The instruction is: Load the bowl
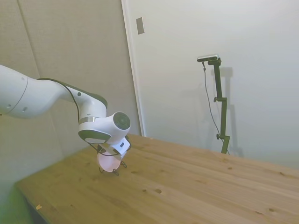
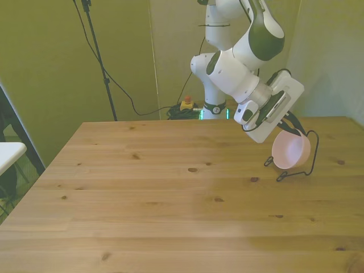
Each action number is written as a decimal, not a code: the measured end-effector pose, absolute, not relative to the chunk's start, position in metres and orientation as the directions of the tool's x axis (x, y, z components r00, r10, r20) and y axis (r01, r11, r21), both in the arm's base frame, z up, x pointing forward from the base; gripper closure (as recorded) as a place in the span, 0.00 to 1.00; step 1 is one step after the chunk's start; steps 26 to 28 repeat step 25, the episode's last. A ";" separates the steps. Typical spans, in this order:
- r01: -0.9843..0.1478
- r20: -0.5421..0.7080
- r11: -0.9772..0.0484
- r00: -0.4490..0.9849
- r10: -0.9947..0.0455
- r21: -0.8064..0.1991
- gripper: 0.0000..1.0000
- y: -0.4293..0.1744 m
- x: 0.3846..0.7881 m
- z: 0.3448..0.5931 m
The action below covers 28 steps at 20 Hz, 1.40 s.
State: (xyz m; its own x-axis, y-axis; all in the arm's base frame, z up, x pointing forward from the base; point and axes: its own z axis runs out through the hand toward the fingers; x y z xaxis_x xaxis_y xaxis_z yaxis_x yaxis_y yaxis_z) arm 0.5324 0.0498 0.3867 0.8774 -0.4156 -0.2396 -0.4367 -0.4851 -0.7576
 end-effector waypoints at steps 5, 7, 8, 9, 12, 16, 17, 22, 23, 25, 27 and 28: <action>-0.431 -0.231 -0.488 0.879 -0.417 -0.759 0.00 0.052 0.533 0.389; -0.430 -0.230 -0.489 0.880 -0.416 -0.759 0.00 0.052 0.532 0.390; -0.429 -0.229 -0.489 0.880 -0.416 -0.760 0.00 0.052 0.532 0.391; -0.425 -0.224 -0.488 0.881 -0.417 -0.762 0.00 0.052 0.532 0.393; -0.406 -0.194 -0.488 0.883 -0.428 -0.772 0.00 0.046 0.529 0.414; -0.408 -0.139 -0.519 0.866 -0.480 -0.751 0.00 0.015 0.516 0.465; -0.418 -0.119 -0.533 0.855 -0.505 -0.735 0.00 0.004 0.510 0.483; -0.506 -0.019 -0.592 0.770 -0.638 -0.628 0.00 -0.015 0.478 0.571; -0.528 0.001 -0.596 0.748 -0.664 -0.605 0.00 -0.015 0.473 0.584; -0.576 0.047 -0.597 0.696 -0.716 -0.558 0.00 -0.016 0.469 0.609; -0.576 0.047 -0.597 0.696 -0.716 -0.558 0.00 -0.016 0.469 0.609; -0.576 0.047 -0.597 0.696 -0.716 -0.558 0.00 -0.016 0.469 0.609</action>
